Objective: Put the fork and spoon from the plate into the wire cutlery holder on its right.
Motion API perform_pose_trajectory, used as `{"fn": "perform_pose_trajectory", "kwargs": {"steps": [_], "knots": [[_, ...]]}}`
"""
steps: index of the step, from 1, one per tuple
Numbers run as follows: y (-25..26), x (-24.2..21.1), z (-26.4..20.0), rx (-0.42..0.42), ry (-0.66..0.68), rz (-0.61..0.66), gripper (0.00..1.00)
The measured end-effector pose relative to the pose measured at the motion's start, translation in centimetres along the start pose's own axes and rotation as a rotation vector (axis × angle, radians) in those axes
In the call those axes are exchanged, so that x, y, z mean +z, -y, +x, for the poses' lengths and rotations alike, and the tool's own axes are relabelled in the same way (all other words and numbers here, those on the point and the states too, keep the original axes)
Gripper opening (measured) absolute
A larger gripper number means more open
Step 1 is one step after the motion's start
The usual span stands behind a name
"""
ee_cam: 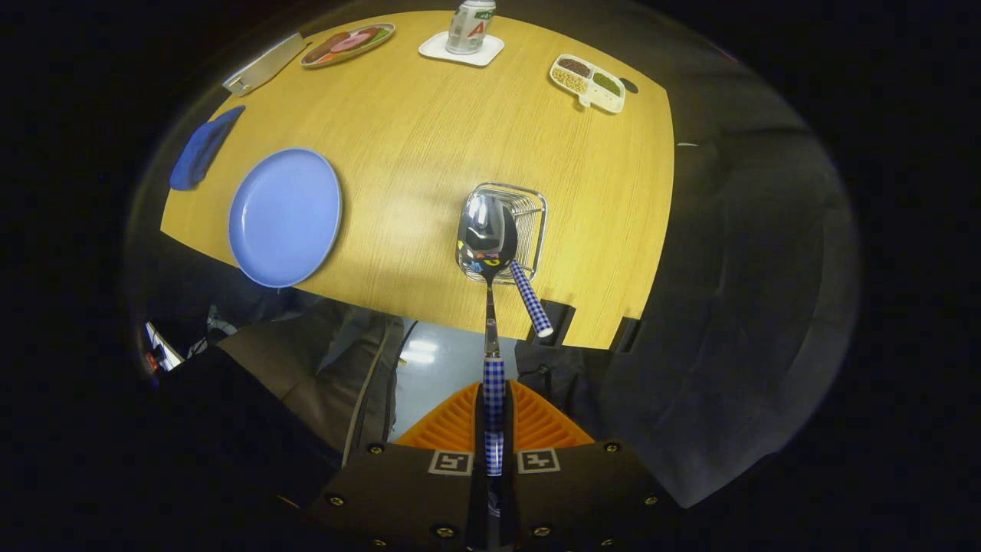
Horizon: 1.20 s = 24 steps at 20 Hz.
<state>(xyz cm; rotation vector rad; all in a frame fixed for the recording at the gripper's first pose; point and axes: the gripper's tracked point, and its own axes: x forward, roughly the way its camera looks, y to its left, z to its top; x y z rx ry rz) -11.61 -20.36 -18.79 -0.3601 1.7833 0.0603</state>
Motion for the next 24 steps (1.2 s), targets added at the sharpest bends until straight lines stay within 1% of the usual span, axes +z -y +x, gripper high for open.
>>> {"fn": "perform_pose_trajectory", "kwargs": {"steps": [2,5,8,13,17,20,24], "knots": [[-0.2,0.6,1.4,0.028,-0.039,0.023,0.07],[-0.2,0.9,3.3,0.046,-0.103,0.027,0.07],[0.7,1.5,5.0,0.037,-0.133,0.017,0.07],[0.6,3.8,6.1,0.056,-0.123,0.012,0.07],[1.2,4.2,6.8,0.068,-0.169,0.011,0.07],[1.4,4.4,7.3,0.067,-0.22,-0.019,0.07],[1.8,5.5,8.1,0.07,-0.222,-0.019,0.07]]}}
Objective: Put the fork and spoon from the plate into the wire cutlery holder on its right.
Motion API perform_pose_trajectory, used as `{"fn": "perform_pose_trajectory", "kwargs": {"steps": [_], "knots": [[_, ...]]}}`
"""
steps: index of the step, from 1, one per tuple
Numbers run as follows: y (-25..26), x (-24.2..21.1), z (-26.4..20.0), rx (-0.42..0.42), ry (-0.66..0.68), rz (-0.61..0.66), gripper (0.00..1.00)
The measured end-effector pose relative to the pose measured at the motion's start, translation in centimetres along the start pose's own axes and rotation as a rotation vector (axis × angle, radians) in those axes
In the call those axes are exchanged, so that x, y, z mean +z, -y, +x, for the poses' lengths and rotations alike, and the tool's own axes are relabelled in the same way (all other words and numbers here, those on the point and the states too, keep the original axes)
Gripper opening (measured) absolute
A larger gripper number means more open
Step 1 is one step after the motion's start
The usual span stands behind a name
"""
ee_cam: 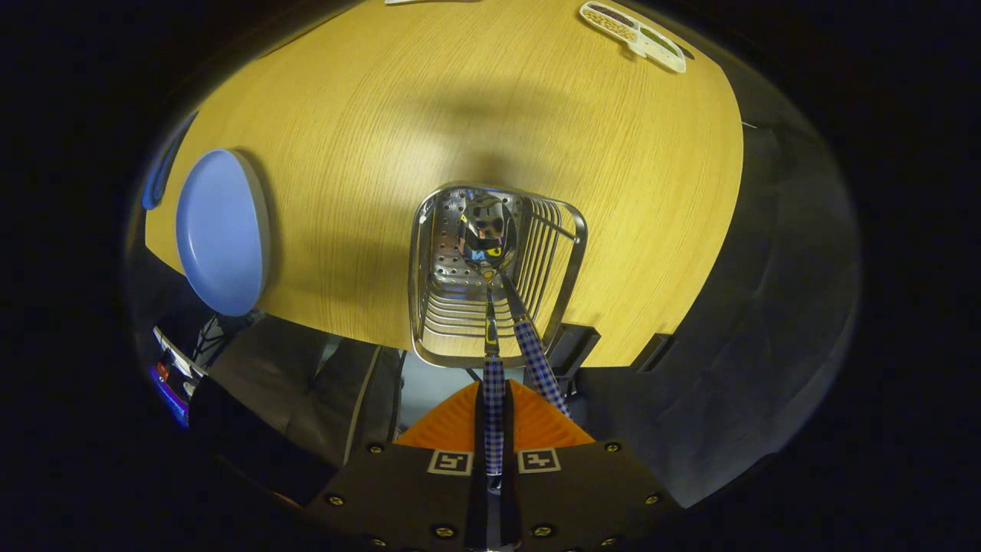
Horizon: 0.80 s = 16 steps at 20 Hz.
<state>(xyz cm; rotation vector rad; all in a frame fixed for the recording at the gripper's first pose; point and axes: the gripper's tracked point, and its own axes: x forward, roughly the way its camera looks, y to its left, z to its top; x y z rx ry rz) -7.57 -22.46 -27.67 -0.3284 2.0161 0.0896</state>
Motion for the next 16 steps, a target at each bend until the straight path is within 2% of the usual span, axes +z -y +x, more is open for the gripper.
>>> {"fn": "perform_pose_trajectory", "kwargs": {"steps": [1,5,7,8,9,10,12,13,16], "knots": [[0.0,0.2,0.3,0.005,-0.004,0.005,0.11],[-0.1,0.7,-0.8,0.005,0.009,0.008,0.11],[-0.4,0.7,-0.8,0.02,0.037,0.016,0.16],[-0.7,0.7,-0.9,0.03,0.053,0.022,0.25],[-0.9,0.9,-1.3,0.032,0.075,0.026,0.46],[-0.9,1.0,-1.9,0.031,0.097,0.027,0.55],[-0.9,0.9,-3.6,0.012,0.146,0.039,0.9],[-0.9,0.8,-4.2,0.027,0.172,0.04,0.98],[-2.0,1.4,-7.2,0.039,0.341,0.086,0.97]]}}
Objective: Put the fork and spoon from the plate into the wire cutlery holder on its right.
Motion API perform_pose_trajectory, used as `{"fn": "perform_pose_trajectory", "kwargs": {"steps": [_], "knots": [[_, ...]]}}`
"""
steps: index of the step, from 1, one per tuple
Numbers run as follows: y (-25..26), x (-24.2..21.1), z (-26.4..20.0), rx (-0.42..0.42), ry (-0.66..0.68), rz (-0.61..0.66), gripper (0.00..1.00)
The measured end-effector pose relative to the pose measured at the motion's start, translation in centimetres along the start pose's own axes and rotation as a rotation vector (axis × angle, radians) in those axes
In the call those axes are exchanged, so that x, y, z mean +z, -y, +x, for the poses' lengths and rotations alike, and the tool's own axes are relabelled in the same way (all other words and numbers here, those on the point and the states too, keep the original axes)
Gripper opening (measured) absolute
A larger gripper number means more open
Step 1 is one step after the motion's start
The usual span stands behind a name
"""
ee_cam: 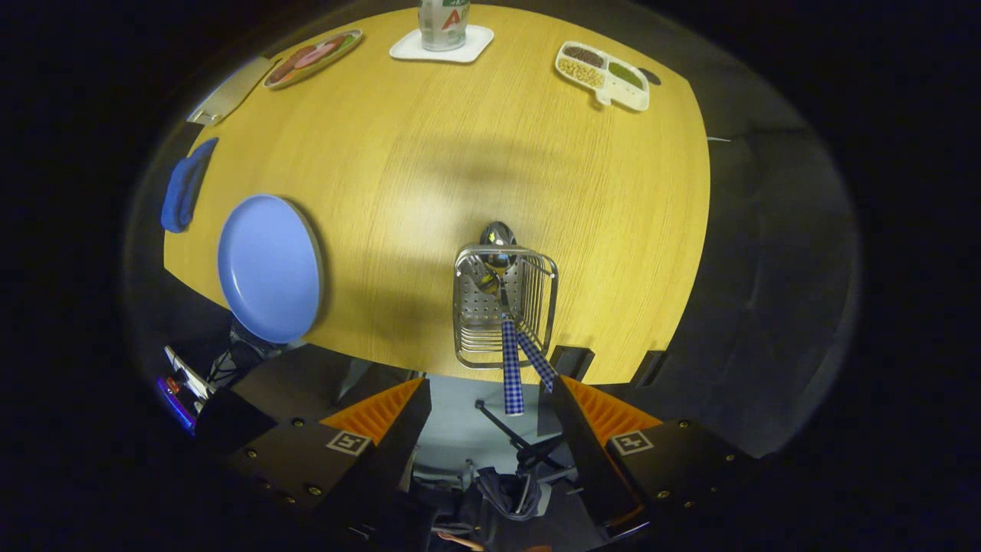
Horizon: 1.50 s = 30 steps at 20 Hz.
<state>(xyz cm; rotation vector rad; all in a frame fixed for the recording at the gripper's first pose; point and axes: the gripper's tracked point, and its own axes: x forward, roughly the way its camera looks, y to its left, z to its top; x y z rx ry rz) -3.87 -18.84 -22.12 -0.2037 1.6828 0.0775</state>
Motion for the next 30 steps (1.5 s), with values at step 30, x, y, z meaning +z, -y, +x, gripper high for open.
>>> {"fn": "perform_pose_trajectory", "kwargs": {"steps": [30], "knots": [[-13.9,6.0,-23.1,-0.147,1.563,0.086,0.97]]}}
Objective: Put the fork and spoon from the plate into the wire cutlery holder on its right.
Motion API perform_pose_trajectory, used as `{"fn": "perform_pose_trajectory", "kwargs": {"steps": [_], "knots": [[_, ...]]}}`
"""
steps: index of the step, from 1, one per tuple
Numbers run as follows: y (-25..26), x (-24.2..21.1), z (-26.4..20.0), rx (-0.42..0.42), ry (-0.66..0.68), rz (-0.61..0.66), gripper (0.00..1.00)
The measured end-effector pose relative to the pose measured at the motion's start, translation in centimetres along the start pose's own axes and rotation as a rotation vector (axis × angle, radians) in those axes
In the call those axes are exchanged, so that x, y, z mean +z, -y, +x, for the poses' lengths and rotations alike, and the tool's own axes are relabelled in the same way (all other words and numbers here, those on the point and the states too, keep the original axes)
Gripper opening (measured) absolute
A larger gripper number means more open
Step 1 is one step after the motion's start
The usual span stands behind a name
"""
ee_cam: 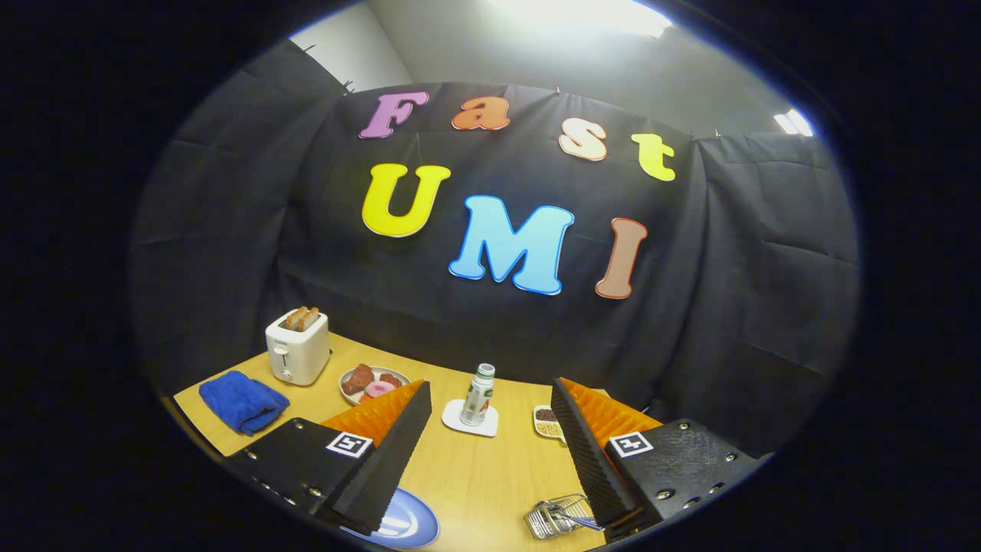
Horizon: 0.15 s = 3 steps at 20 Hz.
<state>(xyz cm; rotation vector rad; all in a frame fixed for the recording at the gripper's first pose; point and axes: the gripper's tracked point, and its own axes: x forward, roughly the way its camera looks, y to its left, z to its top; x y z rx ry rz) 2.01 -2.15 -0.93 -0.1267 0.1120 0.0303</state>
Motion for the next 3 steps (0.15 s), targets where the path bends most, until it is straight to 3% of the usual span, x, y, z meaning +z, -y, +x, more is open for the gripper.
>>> {"fn": "perform_pose_trajectory", "kwargs": {"steps": [3], "knots": [[-2.2,-0.3,-0.3,0.048,0.009,0.03,0.97]]}}
